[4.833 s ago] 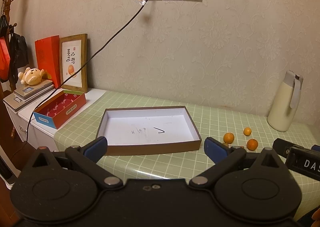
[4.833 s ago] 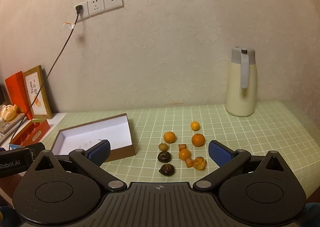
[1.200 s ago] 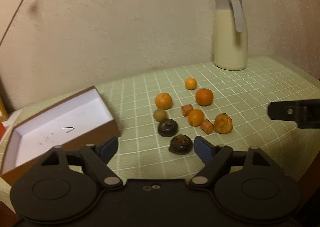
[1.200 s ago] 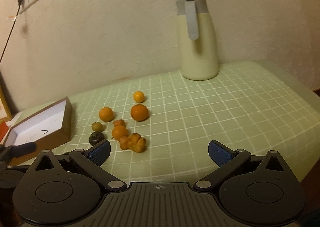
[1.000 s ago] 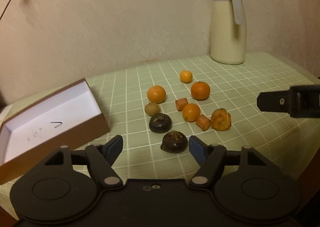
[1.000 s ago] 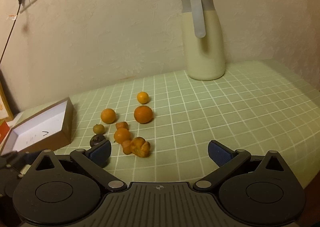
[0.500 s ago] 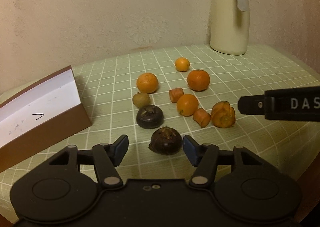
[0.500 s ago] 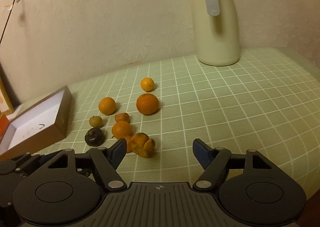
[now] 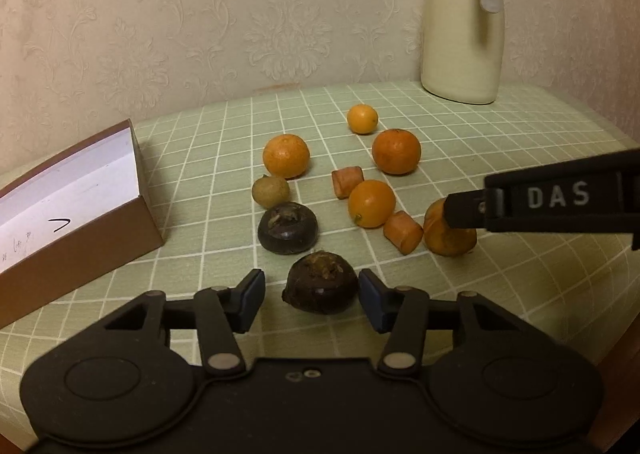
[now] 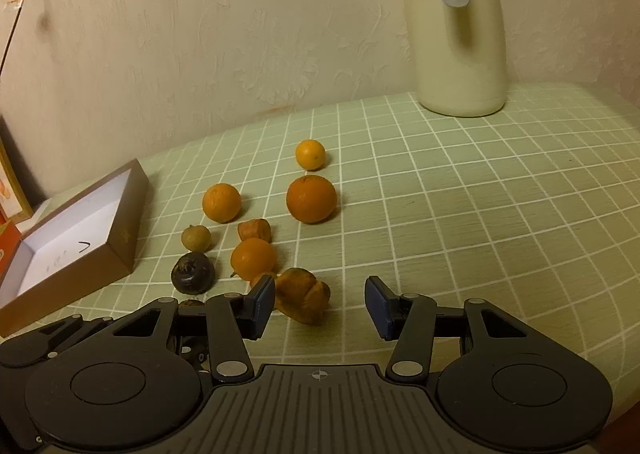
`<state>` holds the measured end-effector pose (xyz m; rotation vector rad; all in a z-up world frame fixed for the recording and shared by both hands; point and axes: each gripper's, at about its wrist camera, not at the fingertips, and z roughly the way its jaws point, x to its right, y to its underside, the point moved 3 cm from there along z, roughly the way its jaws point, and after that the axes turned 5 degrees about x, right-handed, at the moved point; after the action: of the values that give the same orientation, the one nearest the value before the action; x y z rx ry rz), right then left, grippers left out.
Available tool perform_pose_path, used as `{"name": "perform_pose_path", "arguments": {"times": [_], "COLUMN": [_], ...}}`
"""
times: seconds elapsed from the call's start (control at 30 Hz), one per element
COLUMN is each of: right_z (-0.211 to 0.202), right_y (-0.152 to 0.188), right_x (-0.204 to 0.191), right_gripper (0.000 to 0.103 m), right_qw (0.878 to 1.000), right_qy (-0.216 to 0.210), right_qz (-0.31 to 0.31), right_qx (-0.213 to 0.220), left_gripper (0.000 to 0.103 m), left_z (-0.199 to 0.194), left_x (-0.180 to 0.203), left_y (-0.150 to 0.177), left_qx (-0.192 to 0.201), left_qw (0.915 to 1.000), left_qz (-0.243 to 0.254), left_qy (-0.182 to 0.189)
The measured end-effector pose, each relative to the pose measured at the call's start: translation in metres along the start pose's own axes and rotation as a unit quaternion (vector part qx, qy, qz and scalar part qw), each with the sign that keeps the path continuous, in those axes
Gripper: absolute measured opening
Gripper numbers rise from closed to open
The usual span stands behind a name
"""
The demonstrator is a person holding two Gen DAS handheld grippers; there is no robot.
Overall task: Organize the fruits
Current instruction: 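Move the left tool to the dark brown fruit while the right tool approaches an orange chunk, then grasp the brown fruit with the left tool while the right tool grasps the orange chunk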
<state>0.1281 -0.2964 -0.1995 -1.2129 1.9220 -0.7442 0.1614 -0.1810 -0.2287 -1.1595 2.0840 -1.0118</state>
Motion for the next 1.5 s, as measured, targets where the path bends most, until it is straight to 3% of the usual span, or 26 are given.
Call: {"name": "perform_pose_path", "arguments": {"times": [0.1,0.5,0.6,0.67,0.7,0.77,0.8,0.97,1.27,1.5], "right_z": [0.007,0.025,0.026,0.028,0.028,0.028,0.028,0.026,0.021,0.014], "right_y": [0.000,0.006,0.004,0.004,0.004,0.004,0.005,0.005,0.005,0.002], "right_x": [0.000,-0.003,-0.002,-0.003,-0.004,-0.005,-0.004,-0.002,0.005,0.009], "right_gripper": [0.051,0.051,0.051,0.051,0.051,0.047,0.039,0.038,0.038,0.038], "right_qw": [1.000,0.999,0.999,0.999,0.999,0.999,0.999,0.999,0.999,0.998], "right_qy": [-0.003,-0.017,-0.019,-0.021,-0.022,-0.024,-0.030,-0.034,-0.026,-0.025], "right_qz": [0.009,0.018,0.024,0.022,0.021,0.018,0.019,0.026,0.042,0.053], "right_qx": [-0.004,-0.021,-0.021,-0.021,-0.021,-0.020,-0.019,-0.020,-0.014,-0.007], "left_gripper": [0.030,0.034,0.045,0.066,0.067,0.058,0.054,0.030,0.028,0.028], "left_z": [0.001,0.004,0.005,0.007,0.007,0.008,0.008,0.007,0.005,0.001], "left_x": [0.000,-0.002,0.000,-0.001,-0.002,-0.004,-0.003,0.005,0.003,-0.007], "left_y": [-0.001,0.001,0.001,0.001,0.002,0.002,0.001,0.001,0.003,0.000], "left_qx": [0.002,0.011,0.014,0.012,0.014,0.017,0.018,0.029,0.034,0.040], "left_qw": [0.9999,0.9998,0.9998,0.9997,0.9996,0.9995,0.9995,0.9995,0.9991,0.9983], "left_qz": [-0.007,-0.017,-0.012,-0.016,-0.017,-0.024,-0.026,-0.006,-0.020,-0.042], "left_qy": [0.009,0.006,-0.006,-0.016,-0.019,-0.009,-0.001,0.013,0.017,0.001]}}
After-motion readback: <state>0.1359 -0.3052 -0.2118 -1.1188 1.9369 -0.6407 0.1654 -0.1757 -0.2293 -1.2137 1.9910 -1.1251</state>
